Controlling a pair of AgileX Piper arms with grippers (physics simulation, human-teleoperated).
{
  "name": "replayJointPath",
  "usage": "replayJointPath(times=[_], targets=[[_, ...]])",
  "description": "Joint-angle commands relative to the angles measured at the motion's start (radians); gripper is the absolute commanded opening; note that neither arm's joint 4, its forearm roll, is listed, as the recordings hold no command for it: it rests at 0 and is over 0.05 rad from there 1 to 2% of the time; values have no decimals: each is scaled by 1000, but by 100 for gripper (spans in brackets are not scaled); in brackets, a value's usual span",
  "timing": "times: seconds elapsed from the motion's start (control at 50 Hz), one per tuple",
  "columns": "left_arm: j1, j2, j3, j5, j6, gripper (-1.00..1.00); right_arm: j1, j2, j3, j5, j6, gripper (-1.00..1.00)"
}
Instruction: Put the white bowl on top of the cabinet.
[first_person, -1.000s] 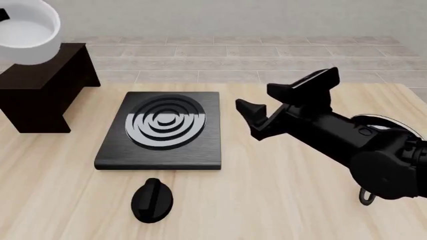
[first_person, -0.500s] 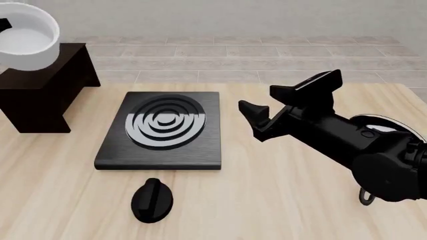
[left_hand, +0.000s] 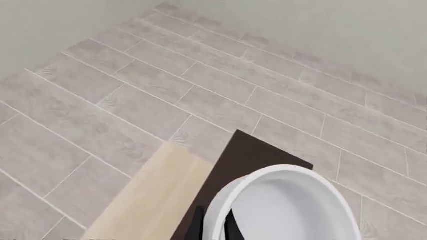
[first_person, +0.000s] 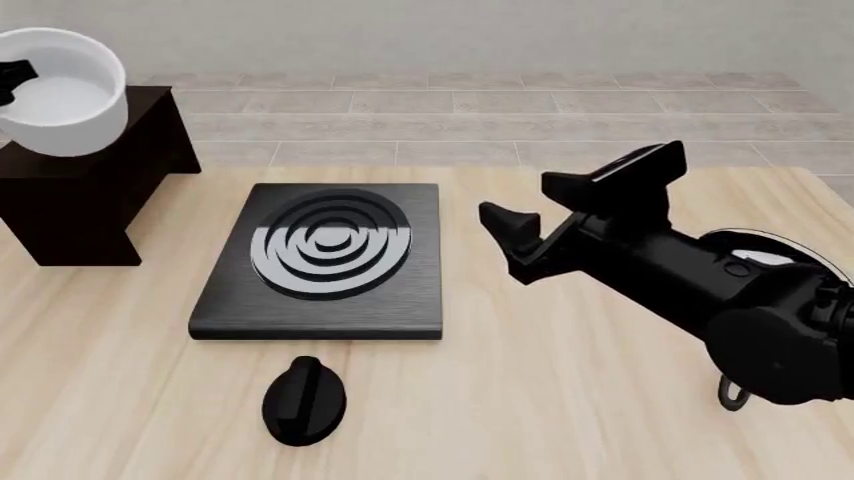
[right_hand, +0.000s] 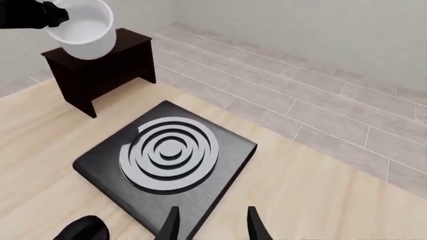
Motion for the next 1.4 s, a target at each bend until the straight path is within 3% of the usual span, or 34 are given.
replayJointPath(times=[0.02, 0.5, 0.52, 1.4], targets=[[14, 23, -16, -16, 16, -100, -4, 2, 7, -3, 3, 100], [48, 69, -28, -31, 45, -100, -12, 9, 31, -23, 12, 100], [56, 68, -26, -32, 48, 100, -11, 11, 31, -26, 13, 100], [9, -138, 89, -35, 26, 100, -3, 16, 59, -62, 24, 100]])
